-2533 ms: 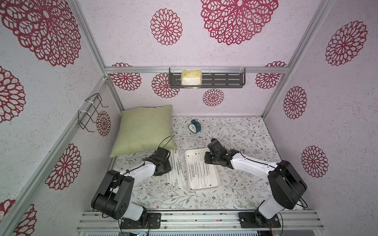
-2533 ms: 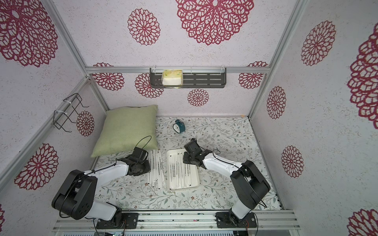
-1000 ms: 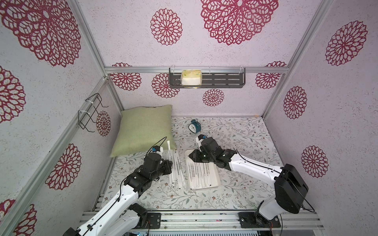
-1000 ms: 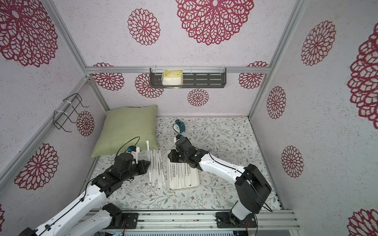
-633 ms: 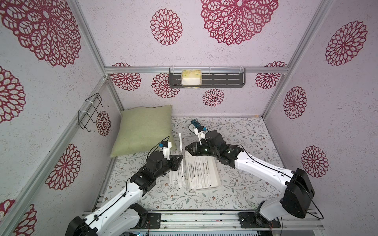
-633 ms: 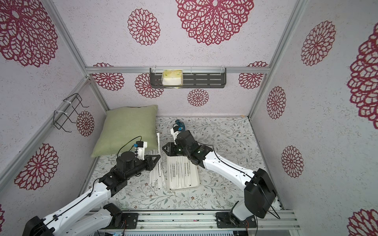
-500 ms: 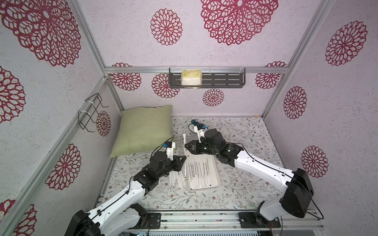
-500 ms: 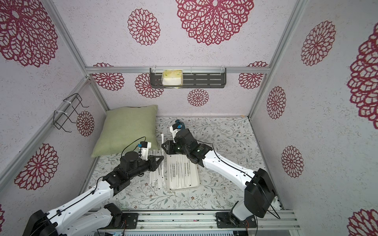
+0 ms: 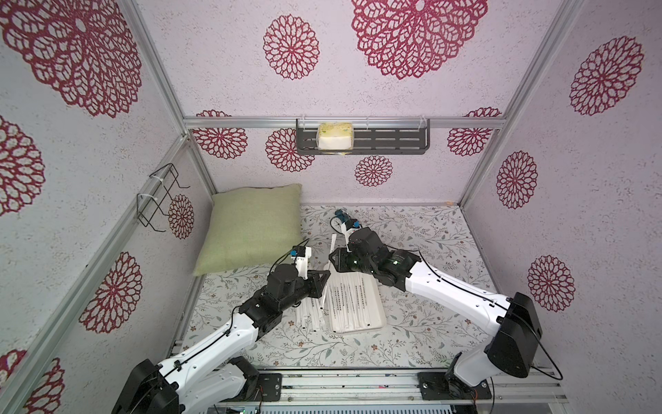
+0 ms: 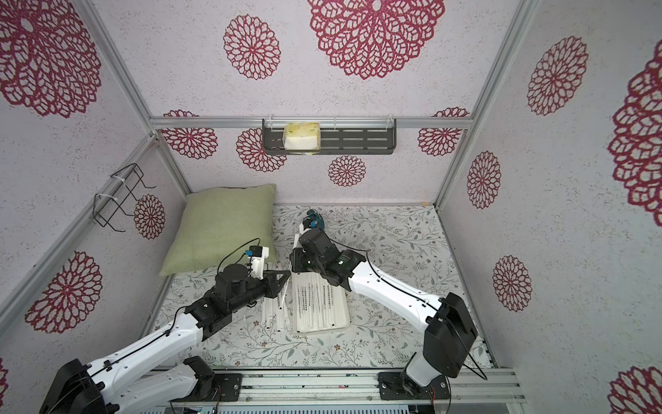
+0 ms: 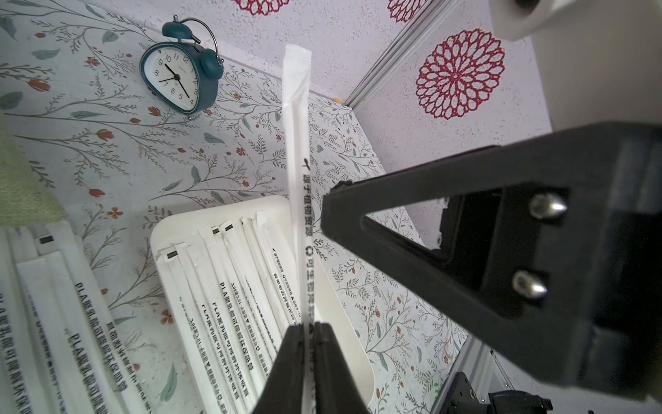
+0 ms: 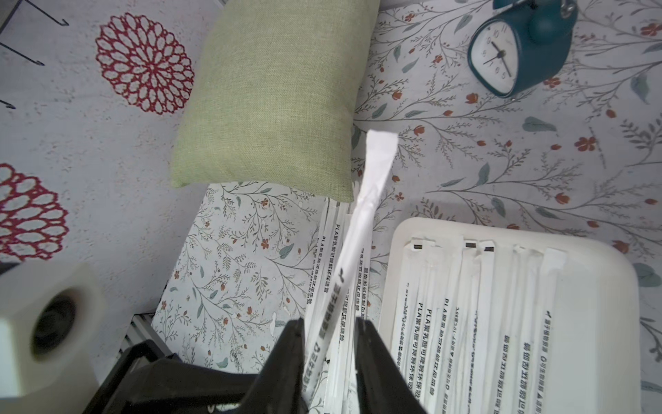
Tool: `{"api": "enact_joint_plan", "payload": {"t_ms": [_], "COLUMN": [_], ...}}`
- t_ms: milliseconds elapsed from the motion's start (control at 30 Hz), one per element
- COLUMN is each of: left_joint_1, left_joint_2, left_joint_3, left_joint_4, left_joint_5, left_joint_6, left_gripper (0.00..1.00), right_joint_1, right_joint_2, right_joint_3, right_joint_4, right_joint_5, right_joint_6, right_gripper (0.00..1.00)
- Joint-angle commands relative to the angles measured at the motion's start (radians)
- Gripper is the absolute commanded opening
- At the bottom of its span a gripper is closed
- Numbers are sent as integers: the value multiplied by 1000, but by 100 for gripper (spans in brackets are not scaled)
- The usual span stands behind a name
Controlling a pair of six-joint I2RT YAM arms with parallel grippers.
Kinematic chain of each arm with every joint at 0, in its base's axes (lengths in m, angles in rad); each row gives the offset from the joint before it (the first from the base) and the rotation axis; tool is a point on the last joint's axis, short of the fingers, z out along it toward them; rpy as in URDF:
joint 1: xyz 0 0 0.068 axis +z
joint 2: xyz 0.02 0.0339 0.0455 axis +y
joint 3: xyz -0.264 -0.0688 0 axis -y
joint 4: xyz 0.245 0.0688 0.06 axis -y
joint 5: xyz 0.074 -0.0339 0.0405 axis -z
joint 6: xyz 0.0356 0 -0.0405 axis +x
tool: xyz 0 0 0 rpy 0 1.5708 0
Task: Put the straws into the storage box
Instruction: Place the straw in the storage box.
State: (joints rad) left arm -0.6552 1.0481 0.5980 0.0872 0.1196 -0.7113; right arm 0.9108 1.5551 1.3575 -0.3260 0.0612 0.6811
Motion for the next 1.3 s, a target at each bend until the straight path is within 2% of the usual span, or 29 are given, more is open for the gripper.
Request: {"api": "enact_joint_plan", "payload": {"t_ms": [0, 467, 767, 1000, 1167, 1267], "left_joint_1": [-18, -56, -69, -77, -77, -77], "left_joint_2": [19, 69, 109, 115, 83, 21], "left_joint_3": [29, 44, 55, 51, 32, 15], "left_joint_4": [34, 57, 78, 78, 38, -45], "left_joint_5": [-36, -70, -80, -95, -107, -132], "left_joint_6": [-1, 7, 9, 4, -13, -17], "left_gripper": [11, 11, 13, 25, 40, 49], "right_joint_1": [30, 31, 28, 10, -18, -66], "right_joint_2": [19, 52, 53, 37, 23, -6], "right_joint_3": [61, 59, 25, -8, -34, -72], "right_joint_4": [-73, -88, -49, -14, 7, 21], "right_joint_5": [93, 119, 105, 97, 77, 35], "right_joint_6": [5, 85, 106, 118, 111, 75], "right_gripper": [31, 29, 19, 14, 13, 13]}}
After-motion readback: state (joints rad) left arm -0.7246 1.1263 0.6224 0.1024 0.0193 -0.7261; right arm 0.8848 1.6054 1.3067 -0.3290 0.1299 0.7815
